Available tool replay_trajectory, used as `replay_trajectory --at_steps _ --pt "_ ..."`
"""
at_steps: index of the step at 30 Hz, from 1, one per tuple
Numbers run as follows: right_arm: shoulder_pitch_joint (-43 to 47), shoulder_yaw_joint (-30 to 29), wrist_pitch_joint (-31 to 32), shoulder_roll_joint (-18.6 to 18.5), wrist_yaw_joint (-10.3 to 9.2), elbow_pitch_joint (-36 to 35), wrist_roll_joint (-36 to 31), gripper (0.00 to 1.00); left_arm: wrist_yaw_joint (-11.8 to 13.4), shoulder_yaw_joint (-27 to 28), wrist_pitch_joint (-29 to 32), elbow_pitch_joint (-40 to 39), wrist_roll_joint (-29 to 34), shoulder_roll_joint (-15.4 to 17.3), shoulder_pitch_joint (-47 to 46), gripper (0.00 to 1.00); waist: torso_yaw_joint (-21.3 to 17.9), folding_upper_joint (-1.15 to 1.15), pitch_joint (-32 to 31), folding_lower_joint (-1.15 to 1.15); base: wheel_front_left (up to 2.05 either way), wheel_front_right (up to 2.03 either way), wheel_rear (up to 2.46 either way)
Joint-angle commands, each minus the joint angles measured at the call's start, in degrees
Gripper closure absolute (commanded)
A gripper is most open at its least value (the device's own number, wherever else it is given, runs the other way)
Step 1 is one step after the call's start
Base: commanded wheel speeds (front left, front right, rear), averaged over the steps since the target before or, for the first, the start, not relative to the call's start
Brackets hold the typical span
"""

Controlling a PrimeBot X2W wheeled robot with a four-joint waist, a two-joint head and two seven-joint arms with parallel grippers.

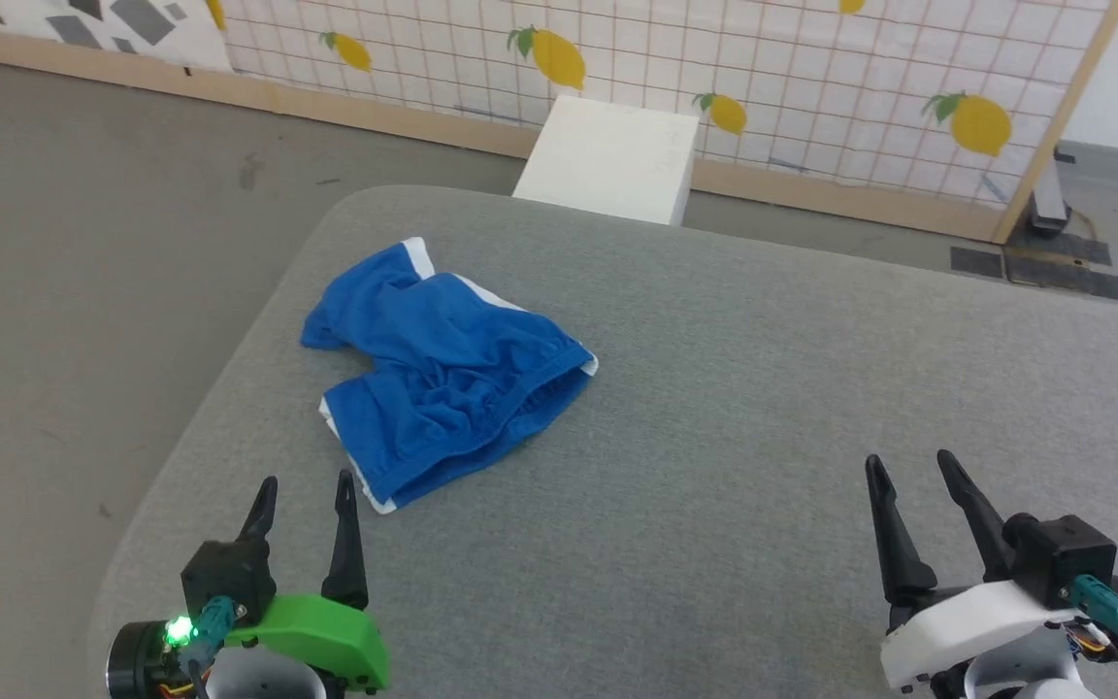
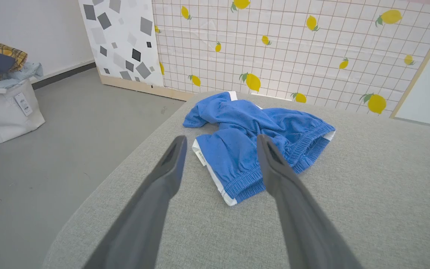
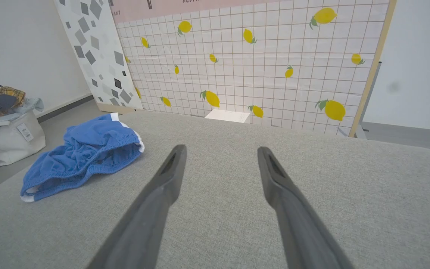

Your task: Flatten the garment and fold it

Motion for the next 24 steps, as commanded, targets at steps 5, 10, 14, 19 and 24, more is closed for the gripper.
replay_trajectory --at_steps 5,10,14,19,24 --pt "0.67 0.20 -1.07 -0.01 -0.05 0.72 1.12 0.00 0.52 0.03 -1.00 0.53 -1.23 -0.09 1.15 0.00 1.66 0.00 -0.20 0.00 0.00 0.00 0.00" --pt "0.77 0.26 -1.67 -0.01 -0.05 1.11 1.68 0.00 0.78 -0.24 -1.60 0.86 -1.85 -0.10 1.32 0.00 2.88 0.00 -0.21 0.00 0.00 0.00 0.00" --pt "0.75 0.43 -2.14 -0.01 -0.05 1.39 2.12 0.00 0.96 -0.34 -2.07 1.00 -2.25 -0.10 1.46 0.00 3.76 0.00 -0.07 0.00 0.00 0.00 0.00" --pt "0.69 0.58 -2.72 -0.01 -0.06 1.72 2.61 0.00 1.20 -0.55 -2.64 1.22 -2.72 -0.11 1.57 0.00 4.74 0.00 0.12 0.00 0.00 0.00 0.00" --pt "0.90 0.62 -3.33 -0.01 -0.06 2.19 3.14 0.00 1.41 -0.76 -3.24 1.61 -3.30 -0.12 1.77 0.00 5.69 0.00 0.06 0.00 0.00 0.00 0.00"
